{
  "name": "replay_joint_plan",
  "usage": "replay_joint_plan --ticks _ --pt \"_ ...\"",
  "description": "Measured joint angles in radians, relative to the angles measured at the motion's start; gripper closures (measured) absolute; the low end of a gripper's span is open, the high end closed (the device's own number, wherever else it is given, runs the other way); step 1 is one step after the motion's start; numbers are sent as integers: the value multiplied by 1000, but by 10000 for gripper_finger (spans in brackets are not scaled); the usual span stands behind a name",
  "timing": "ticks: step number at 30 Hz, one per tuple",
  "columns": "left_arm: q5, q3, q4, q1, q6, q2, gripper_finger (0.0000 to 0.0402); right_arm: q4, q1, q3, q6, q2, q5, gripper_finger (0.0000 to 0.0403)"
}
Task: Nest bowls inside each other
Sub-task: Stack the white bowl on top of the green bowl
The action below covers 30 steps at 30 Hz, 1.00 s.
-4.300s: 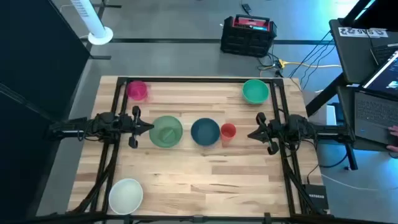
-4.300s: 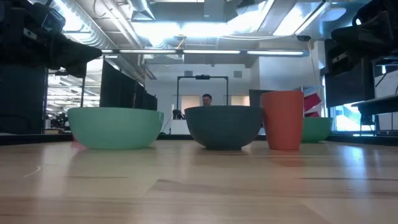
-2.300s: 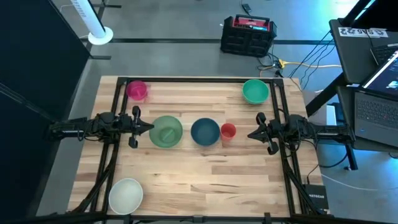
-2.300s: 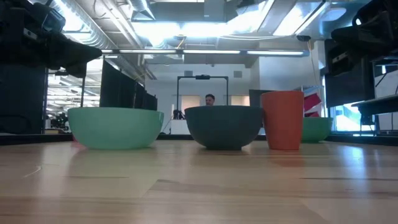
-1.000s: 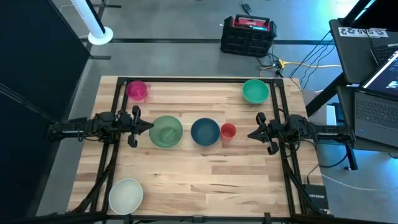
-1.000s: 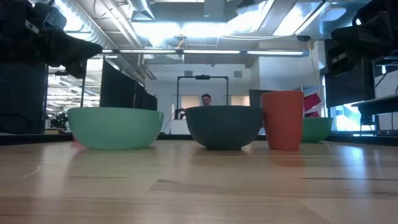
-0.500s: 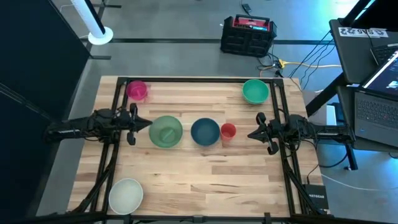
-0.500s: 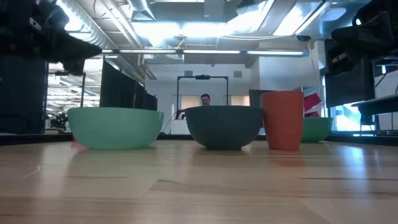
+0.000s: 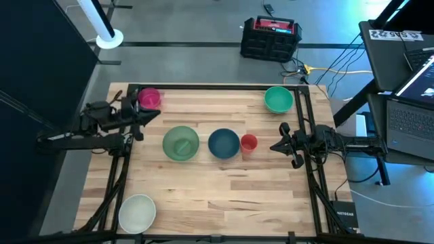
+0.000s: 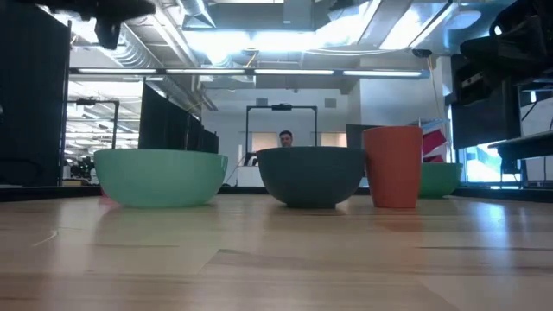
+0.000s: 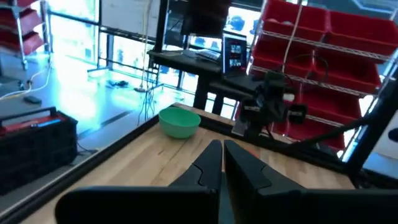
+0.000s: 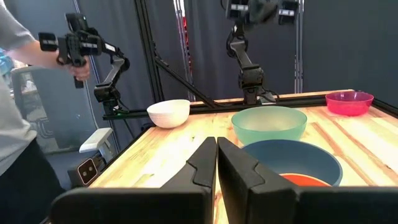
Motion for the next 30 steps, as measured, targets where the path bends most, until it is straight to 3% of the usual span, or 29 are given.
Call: replay_joint_plan --ticks 14,22,26,30 --pt "1 304 -26 5 -38 248 376 4 0 0 52 0 56 402" --pt "63 467 -97 -21 40 367 316 -17 0 0 658 0 254 402" --pt "123 554 -297 -92 93 423 298 -18 0 0 791 0 270 402" --pt "160 623 -550 -243 59 498 295 -12 0 0 825 0 246 402"
